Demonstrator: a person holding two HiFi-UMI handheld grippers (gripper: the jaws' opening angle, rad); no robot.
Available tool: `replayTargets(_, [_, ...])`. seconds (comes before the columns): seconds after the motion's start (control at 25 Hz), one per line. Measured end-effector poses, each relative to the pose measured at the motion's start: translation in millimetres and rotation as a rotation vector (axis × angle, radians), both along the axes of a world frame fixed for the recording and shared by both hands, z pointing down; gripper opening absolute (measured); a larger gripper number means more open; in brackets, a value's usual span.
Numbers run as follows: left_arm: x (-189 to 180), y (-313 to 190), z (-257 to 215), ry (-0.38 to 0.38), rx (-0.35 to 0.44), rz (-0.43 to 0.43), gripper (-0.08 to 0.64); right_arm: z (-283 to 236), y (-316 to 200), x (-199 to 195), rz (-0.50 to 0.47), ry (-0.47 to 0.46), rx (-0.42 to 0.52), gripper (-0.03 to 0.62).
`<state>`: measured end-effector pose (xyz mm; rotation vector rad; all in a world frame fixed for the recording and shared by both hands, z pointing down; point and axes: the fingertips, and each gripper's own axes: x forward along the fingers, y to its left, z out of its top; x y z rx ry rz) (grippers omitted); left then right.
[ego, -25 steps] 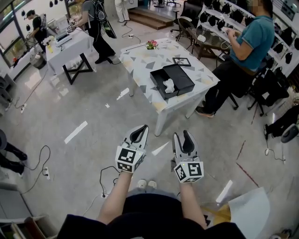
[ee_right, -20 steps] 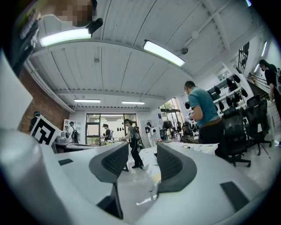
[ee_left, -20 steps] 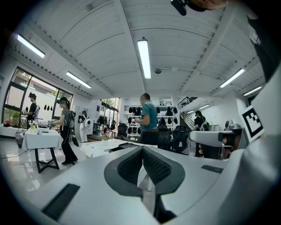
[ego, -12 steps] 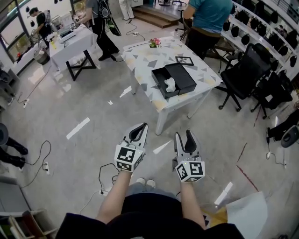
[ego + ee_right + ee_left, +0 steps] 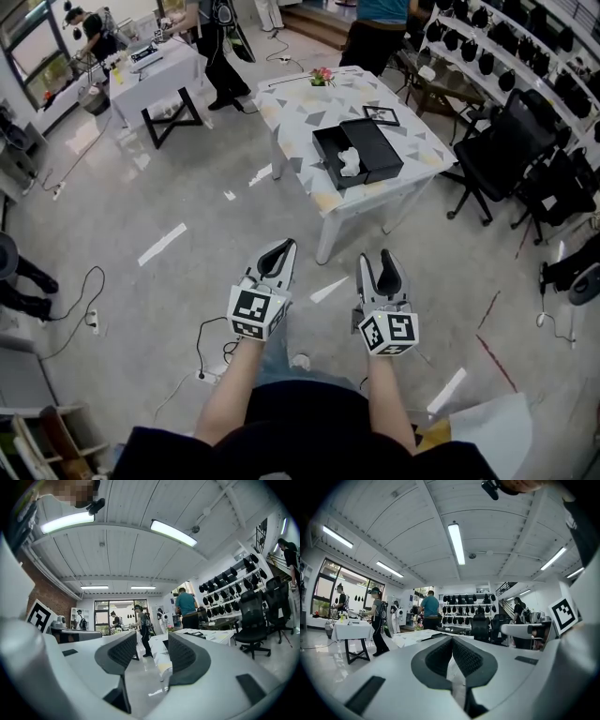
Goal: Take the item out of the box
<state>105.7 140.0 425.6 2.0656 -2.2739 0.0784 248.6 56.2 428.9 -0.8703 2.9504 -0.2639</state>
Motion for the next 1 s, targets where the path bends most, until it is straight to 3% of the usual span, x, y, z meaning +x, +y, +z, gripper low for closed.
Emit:
replayTargets(0.6, [-45, -45, 10, 0.023, 0.034, -0.009, 0.020, 9, -44, -37, 0.002, 0.029, 0.022, 0.193])
replayTargets(0.84, [-89, -97, 33, 0.072, 0.033, 0.027, 0.020, 24, -84, -74, 0.047, 0.081, 0.035, 0.194])
replayTargets(1.0, [-134, -150, 48, 0.055, 0.009, 0.081, 0.020, 40, -127, -114, 0.110, 0.116, 0.023, 0.194])
